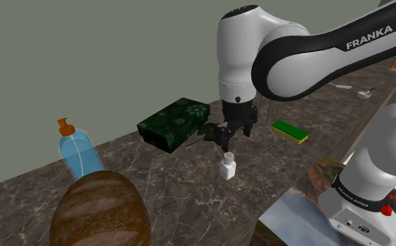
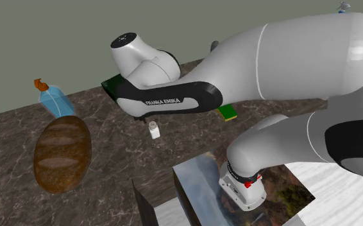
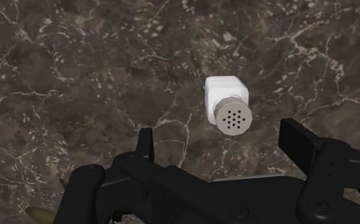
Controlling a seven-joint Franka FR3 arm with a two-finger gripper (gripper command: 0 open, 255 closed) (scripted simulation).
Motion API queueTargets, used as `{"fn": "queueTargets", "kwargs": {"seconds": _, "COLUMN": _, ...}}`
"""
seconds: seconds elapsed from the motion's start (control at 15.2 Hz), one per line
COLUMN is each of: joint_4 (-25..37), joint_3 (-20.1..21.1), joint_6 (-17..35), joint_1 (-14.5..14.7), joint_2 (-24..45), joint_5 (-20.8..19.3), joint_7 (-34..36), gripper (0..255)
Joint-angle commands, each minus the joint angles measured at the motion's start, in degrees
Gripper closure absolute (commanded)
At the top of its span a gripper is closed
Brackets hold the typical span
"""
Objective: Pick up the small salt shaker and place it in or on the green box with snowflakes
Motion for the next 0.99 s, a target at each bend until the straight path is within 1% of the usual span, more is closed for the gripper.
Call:
{"fn": "queueTargets", "kwargs": {"seconds": 0.0, "joint_4": 1.5, "joint_3": 3.3, "joint_6": 2.8, "joint_1": -0.7, "joint_2": 4.4, "joint_5": -0.7, "joint_7": 3.8, "gripper": 0}}
{"fn": "queueTargets", "kwargs": {"seconds": 0.07, "joint_4": 1.5, "joint_3": 3.3, "joint_6": 2.8, "joint_1": -0.7, "joint_2": 4.5, "joint_5": -0.7, "joint_7": 3.9, "gripper": 0}}
{"fn": "queueTargets", "kwargs": {"seconds": 0.53, "joint_4": -2.5, "joint_3": 4.9, "joint_6": 9.4, "joint_1": -1.3, "joint_2": 7.4, "joint_5": -1.3, "joint_7": 4.7, "gripper": 0}}
{"fn": "queueTargets", "kwargs": {"seconds": 0.92, "joint_4": -2.5, "joint_3": 4.9, "joint_6": 9.4, "joint_1": -1.3, "joint_2": 7.4, "joint_5": -1.3, "joint_7": 4.7, "gripper": 0}}
